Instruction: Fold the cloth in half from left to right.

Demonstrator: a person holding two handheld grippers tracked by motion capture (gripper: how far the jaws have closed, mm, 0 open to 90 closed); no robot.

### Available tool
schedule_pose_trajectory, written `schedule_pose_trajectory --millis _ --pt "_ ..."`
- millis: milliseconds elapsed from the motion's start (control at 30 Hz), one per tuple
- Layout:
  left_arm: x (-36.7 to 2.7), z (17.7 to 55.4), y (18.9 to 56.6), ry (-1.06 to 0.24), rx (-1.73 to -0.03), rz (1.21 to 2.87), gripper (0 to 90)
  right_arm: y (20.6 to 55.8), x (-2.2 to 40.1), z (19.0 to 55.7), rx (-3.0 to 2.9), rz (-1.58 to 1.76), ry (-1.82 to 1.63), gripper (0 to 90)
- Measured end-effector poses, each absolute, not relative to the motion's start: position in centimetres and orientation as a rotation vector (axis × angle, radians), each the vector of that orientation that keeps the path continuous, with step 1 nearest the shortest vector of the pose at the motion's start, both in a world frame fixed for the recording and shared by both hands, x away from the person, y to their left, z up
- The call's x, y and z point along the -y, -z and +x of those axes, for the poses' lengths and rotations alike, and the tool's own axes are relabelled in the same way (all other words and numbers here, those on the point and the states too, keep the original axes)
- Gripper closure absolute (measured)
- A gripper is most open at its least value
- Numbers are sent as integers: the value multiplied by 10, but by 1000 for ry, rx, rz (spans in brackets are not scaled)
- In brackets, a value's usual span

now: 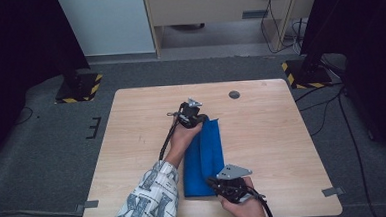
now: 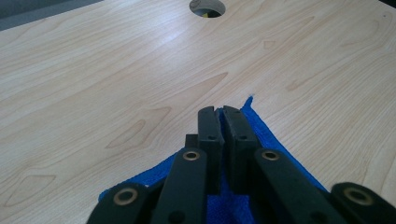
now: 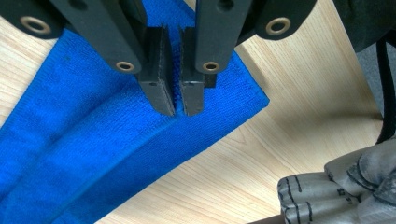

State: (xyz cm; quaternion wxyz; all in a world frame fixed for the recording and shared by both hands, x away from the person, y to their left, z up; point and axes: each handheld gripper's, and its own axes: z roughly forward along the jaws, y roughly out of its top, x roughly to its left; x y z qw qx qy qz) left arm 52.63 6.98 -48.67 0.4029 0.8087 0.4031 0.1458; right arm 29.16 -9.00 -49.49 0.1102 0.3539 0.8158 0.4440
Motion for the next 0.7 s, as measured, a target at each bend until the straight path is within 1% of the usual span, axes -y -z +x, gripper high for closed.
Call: schedule_pose_trajectory --millis 400,533,700 --pt "-64 526 490 -356 -1024 2047 853 503 105 291 -2394 1092 -1275 827" --pt "-62 525 490 -344 -1019 2037 800 504 107 291 -2411 1120 -1261 758" --pt "-60 524 490 -327 -1011 2015 746 504 111 291 -2407 1152 -1219 640"
